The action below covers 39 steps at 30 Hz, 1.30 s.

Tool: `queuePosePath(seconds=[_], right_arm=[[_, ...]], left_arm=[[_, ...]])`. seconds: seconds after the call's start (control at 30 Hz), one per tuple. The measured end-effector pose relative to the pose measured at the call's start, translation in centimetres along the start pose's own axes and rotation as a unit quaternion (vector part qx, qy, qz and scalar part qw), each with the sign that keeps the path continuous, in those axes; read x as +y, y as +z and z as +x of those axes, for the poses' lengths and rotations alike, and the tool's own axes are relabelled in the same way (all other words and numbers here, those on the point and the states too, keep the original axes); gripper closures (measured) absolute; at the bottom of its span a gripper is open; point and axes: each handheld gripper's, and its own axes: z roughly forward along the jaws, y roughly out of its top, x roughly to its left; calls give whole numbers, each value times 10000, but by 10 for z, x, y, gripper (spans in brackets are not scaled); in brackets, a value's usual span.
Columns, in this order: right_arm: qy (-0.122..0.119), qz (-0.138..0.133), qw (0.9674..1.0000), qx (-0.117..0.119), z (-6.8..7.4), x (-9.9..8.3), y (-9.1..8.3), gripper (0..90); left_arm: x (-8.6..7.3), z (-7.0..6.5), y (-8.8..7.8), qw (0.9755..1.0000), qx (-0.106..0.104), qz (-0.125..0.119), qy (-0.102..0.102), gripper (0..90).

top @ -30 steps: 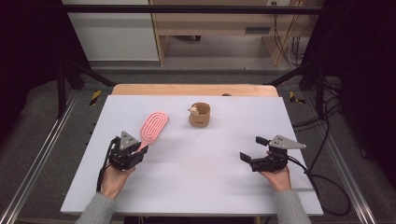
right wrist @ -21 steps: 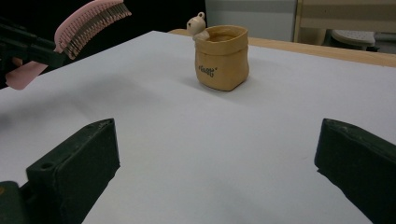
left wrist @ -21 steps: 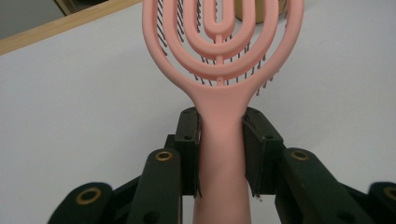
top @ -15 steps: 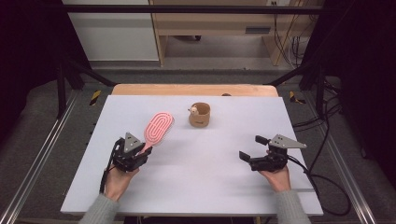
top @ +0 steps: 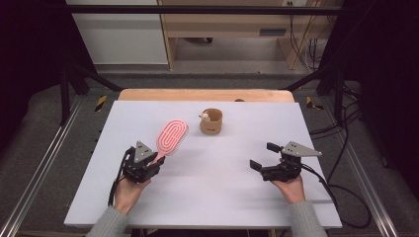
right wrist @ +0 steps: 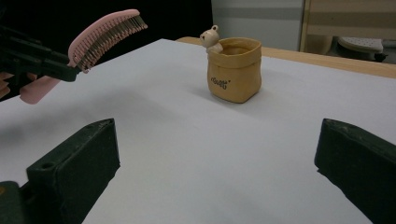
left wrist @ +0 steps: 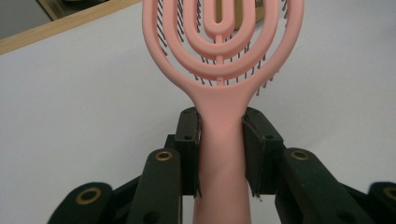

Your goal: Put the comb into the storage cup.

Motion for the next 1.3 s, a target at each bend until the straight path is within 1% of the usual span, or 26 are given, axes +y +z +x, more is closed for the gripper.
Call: queuePosePath(seconds=[0.2,0.33,0.6,0.93,1.07,1.3], right_arm=[[28,-48,10000,-28,4,3,2,5],[73,-79,9999,-66,7,5,4,5],[107,-75,9999,-10,10,7,8,5],[53,-63,10000,15,14,10,12,5],[54,-73,10000,19,15,11,13,5],[44,-81,10000,37,18,13,16,5]], left_arm=[[1,-5,1,10000,-11,-31,-16,693],[1,-10,2,10000,-10,-46,21,692],[2,-17,5,10000,-37,-57,49,692],[6,-23,6,9999,-76,-96,74,693],[8,-27,8,9999,-95,-96,54,693],[14,-34,11,9997,-155,-163,14,693]])
